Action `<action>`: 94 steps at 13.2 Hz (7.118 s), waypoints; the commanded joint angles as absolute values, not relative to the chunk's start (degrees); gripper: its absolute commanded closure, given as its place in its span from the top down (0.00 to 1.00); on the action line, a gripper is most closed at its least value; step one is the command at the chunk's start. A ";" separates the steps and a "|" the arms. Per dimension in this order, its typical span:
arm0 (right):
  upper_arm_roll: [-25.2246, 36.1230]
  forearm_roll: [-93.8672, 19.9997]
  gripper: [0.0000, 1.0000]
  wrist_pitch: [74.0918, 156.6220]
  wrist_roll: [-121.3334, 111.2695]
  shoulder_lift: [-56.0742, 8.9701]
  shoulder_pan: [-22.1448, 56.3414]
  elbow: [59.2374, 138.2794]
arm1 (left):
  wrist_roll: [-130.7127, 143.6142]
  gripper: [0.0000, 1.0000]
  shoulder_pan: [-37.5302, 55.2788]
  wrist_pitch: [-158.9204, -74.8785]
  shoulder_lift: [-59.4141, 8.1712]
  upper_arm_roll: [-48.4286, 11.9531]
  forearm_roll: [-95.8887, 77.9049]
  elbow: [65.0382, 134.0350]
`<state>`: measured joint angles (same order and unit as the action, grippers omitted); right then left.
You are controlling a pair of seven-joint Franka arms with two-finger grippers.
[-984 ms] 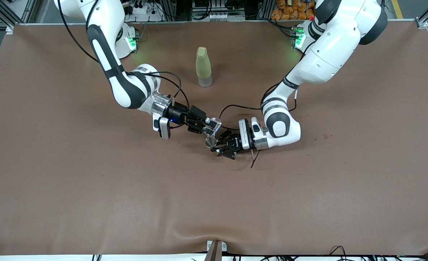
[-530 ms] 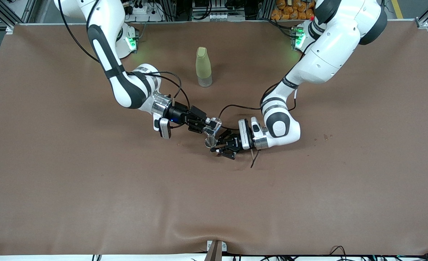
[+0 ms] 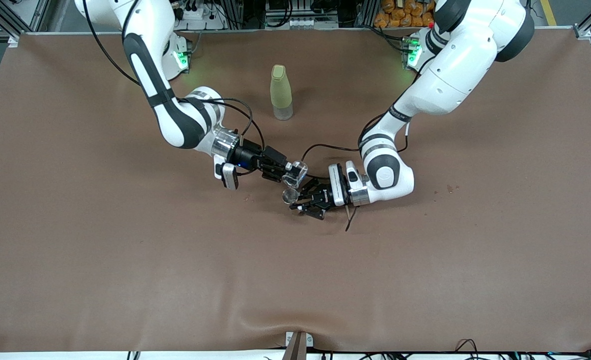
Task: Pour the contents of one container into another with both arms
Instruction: 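Pour liquid from the beaker into the jigger held by the left gripper, then tilt the beaker upright and move both grippers apart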
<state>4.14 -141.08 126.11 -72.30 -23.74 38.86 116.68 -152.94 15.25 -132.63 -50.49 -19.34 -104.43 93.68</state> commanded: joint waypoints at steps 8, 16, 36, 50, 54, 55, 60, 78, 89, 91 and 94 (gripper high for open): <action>4.66 -142.56 0.20 127.09 -69.96 -23.55 39.73 116.19 | -154.86 0.00 15.12 -132.10 -50.36 -19.51 -106.44 94.04; 4.66 -142.65 0.20 127.00 -68.65 -23.55 39.73 116.28 | -154.86 0.00 15.12 -132.10 -50.45 -19.51 -106.44 93.96; 4.66 -142.65 0.20 126.91 -64.69 -23.55 39.38 116.37 | -154.69 0.00 15.03 -132.10 -50.36 -19.51 -107.05 94.39; 4.66 -142.82 0.20 126.65 -59.24 -23.99 38.94 116.37 | -154.42 0.00 14.94 -132.10 -50.01 -19.51 -107.58 95.54; 4.66 -142.82 0.20 126.39 -55.55 -24.26 38.94 116.28 | -154.42 0.00 14.94 -132.10 -50.01 -19.51 -107.84 95.54; 4.66 -142.82 0.20 126.39 -55.37 -24.26 38.85 116.28 | -154.42 0.00 14.94 -132.10 -49.92 -19.60 -107.84 95.54; 4.66 -142.82 0.20 126.21 -55.02 -25.05 38.85 116.19 | -154.42 0.00 14.94 -132.10 -49.92 -19.69 -107.84 95.54; 4.92 -139.85 0.20 126.21 -59.14 -24.87 38.77 115.66 | -153.46 0.00 14.77 -132.28 -49.40 -19.78 -108.02 95.45; 5.19 -93.12 0.19 104.24 -76.59 -26.71 10.14 113.83 | -147.75 0.00 5.99 -131.23 -43.43 -20.04 -101.19 101.59; 5.18 -86.95 0.19 98.48 -81.80 -29.25 5.21 113.12 | -147.05 0.00 2.13 -127.29 -42.98 -20.04 -97.32 103.09; 5.19 -78.08 0.20 93.52 -94.80 -34.70 -2.00 109.53 | -143.62 0.00 -4.90 -120.69 -40.97 -20.04 -90.11 106.07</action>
<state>6.40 -83.44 96.37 -88.57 -30.47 2.49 113.75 -145.67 -0.68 -124.39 -44.66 -19.38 -93.60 101.97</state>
